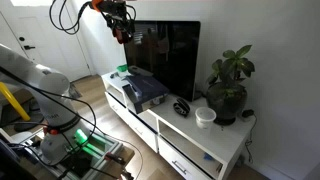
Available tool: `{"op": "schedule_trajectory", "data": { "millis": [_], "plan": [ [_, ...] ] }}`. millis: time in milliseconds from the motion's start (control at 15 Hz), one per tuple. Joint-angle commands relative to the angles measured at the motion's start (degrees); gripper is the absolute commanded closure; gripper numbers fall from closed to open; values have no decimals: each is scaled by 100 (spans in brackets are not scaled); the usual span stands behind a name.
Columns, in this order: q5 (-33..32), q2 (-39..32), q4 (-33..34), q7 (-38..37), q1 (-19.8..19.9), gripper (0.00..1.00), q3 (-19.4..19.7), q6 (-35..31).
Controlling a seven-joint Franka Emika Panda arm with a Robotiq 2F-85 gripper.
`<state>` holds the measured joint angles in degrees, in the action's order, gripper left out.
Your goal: Remove the white glasses from the pouch and put it on the cabinet
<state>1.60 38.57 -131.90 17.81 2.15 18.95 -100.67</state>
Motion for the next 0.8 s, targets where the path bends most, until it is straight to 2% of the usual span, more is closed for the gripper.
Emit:
{"op": "schedule_trajectory", "data": {
  "millis": [0, 533, 667, 733],
  "plan": [
    [81, -37, 13, 78, 150, 0, -104, 12],
    [81, -37, 13, 78, 150, 0, -104, 12],
    [64, -394, -209, -374, 347, 0, -106, -751],
    [-26, -648, -392, -456, 467, 0, -27, -1360]
  ]
}}
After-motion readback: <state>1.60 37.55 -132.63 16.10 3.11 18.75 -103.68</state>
